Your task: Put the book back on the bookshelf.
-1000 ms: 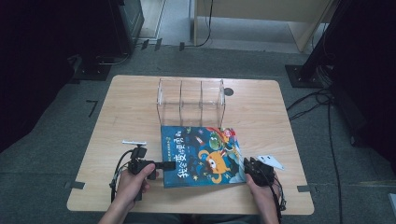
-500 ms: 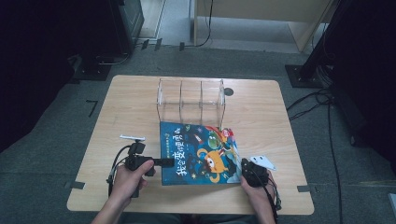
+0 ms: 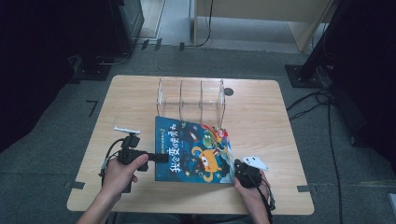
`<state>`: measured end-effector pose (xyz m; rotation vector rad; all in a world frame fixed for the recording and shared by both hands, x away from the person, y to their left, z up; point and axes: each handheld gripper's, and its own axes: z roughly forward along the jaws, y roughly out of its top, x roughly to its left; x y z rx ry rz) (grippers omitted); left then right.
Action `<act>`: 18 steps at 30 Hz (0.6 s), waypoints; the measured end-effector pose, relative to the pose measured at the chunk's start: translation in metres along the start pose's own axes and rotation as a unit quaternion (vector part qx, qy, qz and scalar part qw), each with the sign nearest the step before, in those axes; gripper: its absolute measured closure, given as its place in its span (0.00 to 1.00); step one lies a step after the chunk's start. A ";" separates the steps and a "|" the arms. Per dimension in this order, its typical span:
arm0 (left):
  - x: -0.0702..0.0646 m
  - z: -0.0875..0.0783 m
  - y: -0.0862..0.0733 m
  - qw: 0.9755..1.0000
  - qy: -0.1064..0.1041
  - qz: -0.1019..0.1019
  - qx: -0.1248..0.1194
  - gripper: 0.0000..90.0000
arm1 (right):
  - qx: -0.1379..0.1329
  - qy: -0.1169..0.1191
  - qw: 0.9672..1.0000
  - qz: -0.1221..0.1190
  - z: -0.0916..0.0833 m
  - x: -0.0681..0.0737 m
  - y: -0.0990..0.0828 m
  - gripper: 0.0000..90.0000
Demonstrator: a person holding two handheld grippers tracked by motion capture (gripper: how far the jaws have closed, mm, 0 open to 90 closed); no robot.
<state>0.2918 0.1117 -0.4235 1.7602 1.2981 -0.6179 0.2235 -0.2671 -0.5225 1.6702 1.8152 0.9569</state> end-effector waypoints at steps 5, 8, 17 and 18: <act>-0.009 -0.011 0.006 1.000 0.017 0.004 -0.002 0.84 | 0.002 0.014 1.000 0.000 0.001 0.008 0.000 0.99; -0.014 -0.017 0.009 1.000 0.029 0.010 -0.001 0.84 | 0.003 0.025 1.000 0.005 0.002 0.013 0.000 0.99; -0.031 -0.028 0.016 0.998 0.060 0.021 0.007 0.83 | 0.004 0.036 0.999 0.009 0.006 0.025 0.002 0.99; -0.032 -0.029 0.017 0.998 0.063 0.022 0.010 0.83 | 0.004 0.037 0.999 0.009 0.007 0.026 0.002 0.99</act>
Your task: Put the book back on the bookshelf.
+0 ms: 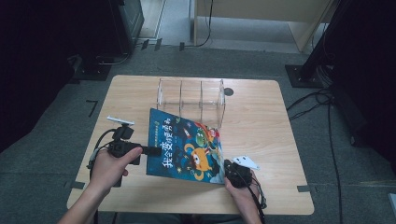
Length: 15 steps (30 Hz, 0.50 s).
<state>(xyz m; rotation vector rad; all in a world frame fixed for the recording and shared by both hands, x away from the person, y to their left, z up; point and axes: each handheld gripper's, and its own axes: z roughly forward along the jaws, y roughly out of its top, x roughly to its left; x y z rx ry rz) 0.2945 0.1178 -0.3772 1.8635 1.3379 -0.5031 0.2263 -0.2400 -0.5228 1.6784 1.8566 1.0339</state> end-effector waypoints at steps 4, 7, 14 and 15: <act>-0.004 -0.006 0.006 1.000 0.010 0.002 0.011 0.83 | 0.001 0.005 1.000 -0.001 0.002 0.006 0.001 0.99; -0.006 -0.010 0.010 1.000 0.016 0.002 0.017 0.84 | 0.002 0.011 1.000 -0.001 0.004 0.010 0.001 0.99; -0.015 -0.018 0.017 0.999 0.033 0.009 0.023 0.84 | 0.003 0.017 1.000 -0.001 0.008 0.019 0.003 0.99; -0.016 -0.020 0.018 0.999 0.037 0.007 0.025 0.84 | 0.004 0.020 1.000 0.000 0.008 0.020 0.003 0.99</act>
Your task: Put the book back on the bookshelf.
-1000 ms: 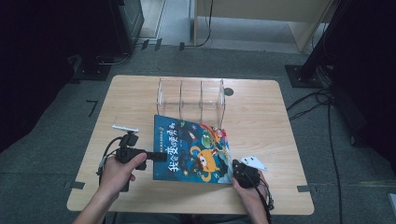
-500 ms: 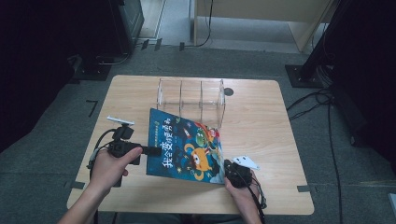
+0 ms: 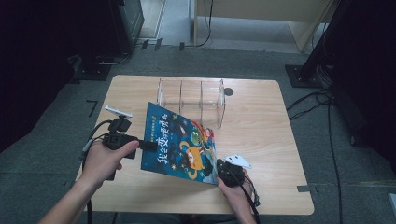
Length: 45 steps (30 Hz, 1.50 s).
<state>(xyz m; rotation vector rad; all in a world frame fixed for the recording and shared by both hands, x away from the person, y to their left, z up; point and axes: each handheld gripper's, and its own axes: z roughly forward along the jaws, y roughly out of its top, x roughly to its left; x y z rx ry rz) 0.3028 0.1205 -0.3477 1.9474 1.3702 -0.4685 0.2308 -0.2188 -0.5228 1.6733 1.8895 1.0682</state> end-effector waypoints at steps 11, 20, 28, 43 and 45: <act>-0.002 -0.013 0.008 0.999 0.017 -0.014 0.024 0.85 | 0.003 0.019 1.000 -0.010 0.006 0.013 0.002 0.98; -0.019 -0.020 0.014 0.999 0.046 0.007 0.027 0.84 | 0.006 0.031 0.999 -0.016 0.010 0.023 0.003 1.00; -0.027 -0.024 0.018 0.997 0.062 0.032 0.032 0.83 | 0.007 0.038 0.999 -0.014 0.013 0.028 0.003 1.00; -0.029 -0.036 0.024 0.996 0.081 0.015 0.027 0.88 | 0.018 0.081 0.996 -0.015 0.016 0.035 0.005 0.90; -0.029 -0.037 0.025 0.997 0.078 0.014 0.024 0.89 | 0.020 0.081 0.996 -0.019 0.014 0.032 0.005 0.87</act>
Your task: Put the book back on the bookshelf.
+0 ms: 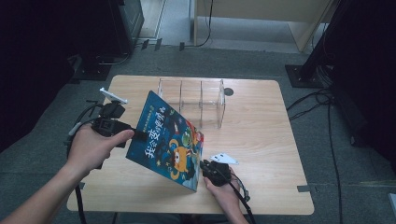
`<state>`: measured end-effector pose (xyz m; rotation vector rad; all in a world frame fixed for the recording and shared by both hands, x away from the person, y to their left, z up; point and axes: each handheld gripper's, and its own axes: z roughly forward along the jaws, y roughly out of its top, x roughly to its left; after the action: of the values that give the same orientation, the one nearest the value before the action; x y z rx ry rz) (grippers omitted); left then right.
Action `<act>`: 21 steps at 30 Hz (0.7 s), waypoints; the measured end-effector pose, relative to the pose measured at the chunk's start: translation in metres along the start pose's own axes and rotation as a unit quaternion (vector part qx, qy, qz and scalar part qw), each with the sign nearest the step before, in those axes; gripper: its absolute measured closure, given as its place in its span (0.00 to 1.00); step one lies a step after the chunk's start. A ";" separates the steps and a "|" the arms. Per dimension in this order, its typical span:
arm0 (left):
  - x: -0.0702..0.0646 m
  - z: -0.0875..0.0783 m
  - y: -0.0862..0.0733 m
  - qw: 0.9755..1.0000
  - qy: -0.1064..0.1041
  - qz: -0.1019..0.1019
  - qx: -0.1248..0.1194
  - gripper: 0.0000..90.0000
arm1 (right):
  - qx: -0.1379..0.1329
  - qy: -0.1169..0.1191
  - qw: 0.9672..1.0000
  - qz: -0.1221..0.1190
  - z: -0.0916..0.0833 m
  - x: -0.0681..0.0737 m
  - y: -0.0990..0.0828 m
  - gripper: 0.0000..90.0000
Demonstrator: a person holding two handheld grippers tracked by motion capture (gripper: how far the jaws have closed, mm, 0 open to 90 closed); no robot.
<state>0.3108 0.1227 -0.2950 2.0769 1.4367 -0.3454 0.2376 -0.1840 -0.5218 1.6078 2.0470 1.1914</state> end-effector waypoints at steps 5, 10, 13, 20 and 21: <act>-0.008 -0.003 0.002 1.000 -0.002 0.010 0.007 0.93 | -0.004 0.000 1.000 0.005 -0.007 -0.008 -0.002 0.84; -0.020 -0.005 0.004 0.999 0.011 0.031 0.008 0.93 | -0.007 0.011 1.000 0.002 -0.007 -0.005 -0.002 0.83; -0.024 -0.006 0.005 0.999 0.017 0.037 0.009 0.93 | -0.003 0.019 1.000 -0.002 -0.004 -0.001 -0.004 0.83; -0.028 -0.014 0.005 0.998 0.031 0.057 0.013 0.94 | -0.005 0.017 1.000 0.000 -0.008 -0.008 -0.004 0.82; -0.028 -0.016 0.005 0.998 0.033 0.056 0.010 0.94 | -0.006 0.014 1.000 -0.001 -0.010 -0.010 -0.004 0.81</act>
<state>0.3025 0.1095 -0.2664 2.1928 1.3533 -0.2491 0.2324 -0.1976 -0.5212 1.5918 2.0543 1.2311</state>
